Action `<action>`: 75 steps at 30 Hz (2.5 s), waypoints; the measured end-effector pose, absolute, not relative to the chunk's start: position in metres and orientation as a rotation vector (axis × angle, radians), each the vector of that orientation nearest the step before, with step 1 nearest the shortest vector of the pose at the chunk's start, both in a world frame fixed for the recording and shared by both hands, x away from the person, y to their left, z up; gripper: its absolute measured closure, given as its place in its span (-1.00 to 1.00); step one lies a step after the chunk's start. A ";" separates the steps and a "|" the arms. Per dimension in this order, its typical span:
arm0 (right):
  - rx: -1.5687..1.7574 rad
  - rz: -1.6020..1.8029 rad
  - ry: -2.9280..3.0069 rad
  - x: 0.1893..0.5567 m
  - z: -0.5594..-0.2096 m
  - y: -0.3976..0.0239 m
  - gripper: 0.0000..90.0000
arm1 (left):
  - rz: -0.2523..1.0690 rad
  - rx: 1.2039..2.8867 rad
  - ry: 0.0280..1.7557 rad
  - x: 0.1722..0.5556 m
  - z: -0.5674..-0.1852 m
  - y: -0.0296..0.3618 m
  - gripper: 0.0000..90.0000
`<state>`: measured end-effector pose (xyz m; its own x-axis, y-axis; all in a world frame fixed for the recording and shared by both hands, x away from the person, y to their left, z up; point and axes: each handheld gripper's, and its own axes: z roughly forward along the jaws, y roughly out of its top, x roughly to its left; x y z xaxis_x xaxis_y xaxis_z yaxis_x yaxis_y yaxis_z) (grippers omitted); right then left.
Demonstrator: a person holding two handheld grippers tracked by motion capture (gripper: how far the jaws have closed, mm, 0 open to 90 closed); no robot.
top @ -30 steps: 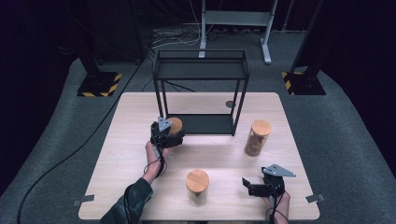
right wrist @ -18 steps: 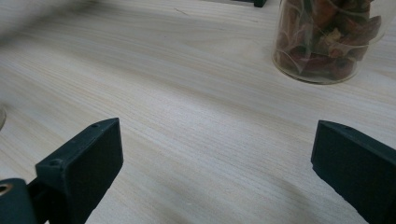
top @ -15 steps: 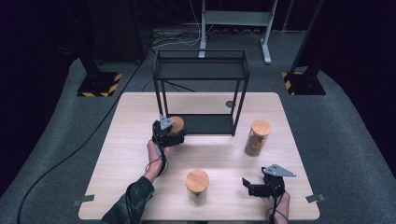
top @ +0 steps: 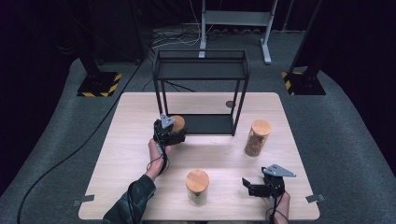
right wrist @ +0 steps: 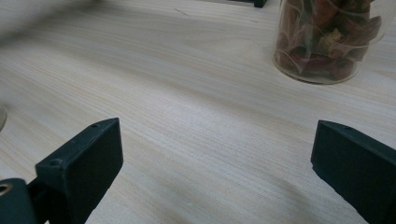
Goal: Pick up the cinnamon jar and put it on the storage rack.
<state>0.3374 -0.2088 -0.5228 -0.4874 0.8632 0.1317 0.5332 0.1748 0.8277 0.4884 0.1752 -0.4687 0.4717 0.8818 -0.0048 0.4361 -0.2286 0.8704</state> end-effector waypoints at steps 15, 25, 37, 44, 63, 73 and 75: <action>1.321 1.235 2.088 0.337 -0.523 -0.209 -0.97 | 0.638 1.836 1.118 0.494 -0.470 0.172 -0.44; 1.316 1.240 2.085 0.337 -0.523 -0.209 -0.97 | 0.637 1.834 1.120 0.500 -0.470 0.166 -0.44; 1.316 1.248 2.082 0.337 -0.523 -0.209 -0.97 | 0.644 1.831 1.126 0.511 -0.467 0.160 -0.44; 1.315 1.250 2.083 0.337 -0.523 -0.210 -0.97 | 0.646 1.836 1.131 0.518 -0.467 0.155 -0.44; 1.309 1.247 2.080 0.336 -0.523 -0.209 -0.97 | 0.650 1.832 1.158 0.531 -0.471 0.150 -0.44; 1.308 1.250 2.079 0.336 -0.522 -0.209 -0.97 | 0.656 1.841 1.160 0.538 -0.473 0.145 -0.44; 1.307 1.249 2.080 0.336 -0.523 -0.209 -0.97 | 0.657 1.846 1.157 0.539 -0.473 0.145 -0.44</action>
<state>0.3362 -0.2093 -0.5226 -0.4934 0.8600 0.1299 0.5189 0.1713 0.8375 0.5394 0.1447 -0.4728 0.4368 0.8996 -0.0017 0.4598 -0.2217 0.8599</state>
